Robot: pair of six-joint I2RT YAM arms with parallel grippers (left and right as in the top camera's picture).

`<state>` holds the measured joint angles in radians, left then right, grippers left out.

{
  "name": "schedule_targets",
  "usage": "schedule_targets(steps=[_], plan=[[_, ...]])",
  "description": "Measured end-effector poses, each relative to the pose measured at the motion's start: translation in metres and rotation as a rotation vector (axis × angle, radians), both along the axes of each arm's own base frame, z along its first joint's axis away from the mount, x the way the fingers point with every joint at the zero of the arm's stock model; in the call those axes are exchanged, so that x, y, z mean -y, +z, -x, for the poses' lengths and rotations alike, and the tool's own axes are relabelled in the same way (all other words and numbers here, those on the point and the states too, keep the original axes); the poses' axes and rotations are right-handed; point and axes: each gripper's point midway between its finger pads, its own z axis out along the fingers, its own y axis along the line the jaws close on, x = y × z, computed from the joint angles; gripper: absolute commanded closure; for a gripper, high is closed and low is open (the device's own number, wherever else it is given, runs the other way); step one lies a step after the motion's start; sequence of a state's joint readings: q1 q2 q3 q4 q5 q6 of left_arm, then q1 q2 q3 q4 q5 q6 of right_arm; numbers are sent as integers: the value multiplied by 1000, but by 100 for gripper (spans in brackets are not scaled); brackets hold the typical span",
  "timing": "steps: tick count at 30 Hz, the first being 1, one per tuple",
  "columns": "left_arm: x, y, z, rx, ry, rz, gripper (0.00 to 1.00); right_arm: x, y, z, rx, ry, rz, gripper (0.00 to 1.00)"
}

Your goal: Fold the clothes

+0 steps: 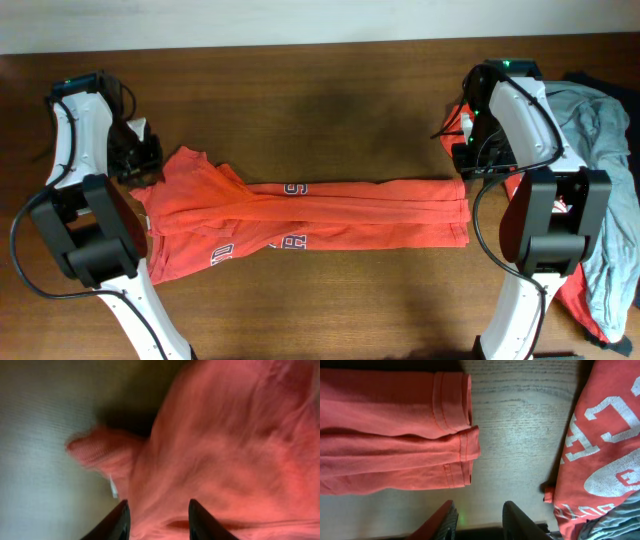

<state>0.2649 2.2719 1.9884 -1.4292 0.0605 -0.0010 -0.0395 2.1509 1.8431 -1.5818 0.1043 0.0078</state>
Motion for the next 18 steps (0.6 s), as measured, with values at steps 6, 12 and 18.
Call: schedule_targets(steps=[6,12,18], plan=[[5,-1,-37,154,-12,32,51,0,-1,-2,7,0,0,64],[20,0,-59,237,-57,37,50,0,-1,-2,8,0,0,64],[28,0,-66,260,-76,42,51,-2,-1,-2,8,-4,-14,64]])
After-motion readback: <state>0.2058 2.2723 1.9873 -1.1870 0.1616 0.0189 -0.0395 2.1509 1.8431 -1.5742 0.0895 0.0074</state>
